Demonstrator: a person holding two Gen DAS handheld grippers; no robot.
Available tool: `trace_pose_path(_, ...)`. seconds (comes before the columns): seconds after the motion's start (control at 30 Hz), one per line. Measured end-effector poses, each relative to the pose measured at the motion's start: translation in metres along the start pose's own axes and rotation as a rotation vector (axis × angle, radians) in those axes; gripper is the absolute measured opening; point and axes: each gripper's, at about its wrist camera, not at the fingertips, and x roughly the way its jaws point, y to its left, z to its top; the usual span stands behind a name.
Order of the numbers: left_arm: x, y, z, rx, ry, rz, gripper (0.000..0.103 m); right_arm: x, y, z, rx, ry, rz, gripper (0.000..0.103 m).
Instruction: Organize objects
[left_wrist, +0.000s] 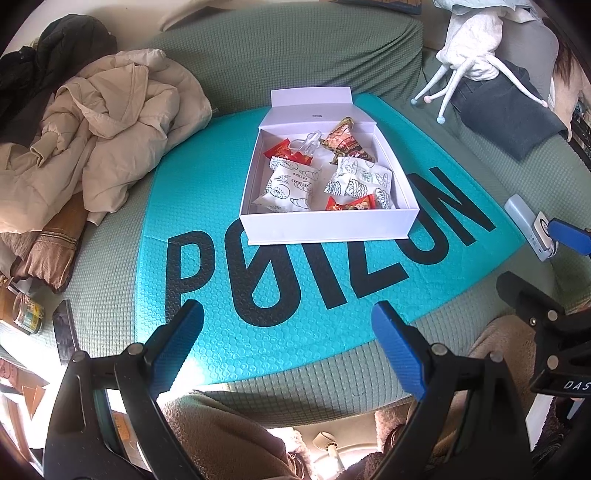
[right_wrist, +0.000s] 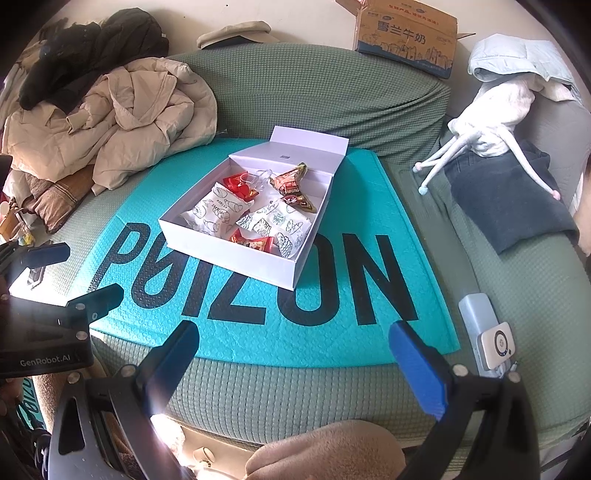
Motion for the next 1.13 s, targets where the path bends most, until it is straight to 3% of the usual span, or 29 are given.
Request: trace_pose_path(1.13, 0.0091, 0.0048, -0.005, -0.002, 0.036, -0.011, 0.092, 0.0095, -0.0008, -0.0048, 0.005, 0.034, 0.016, 0.103)
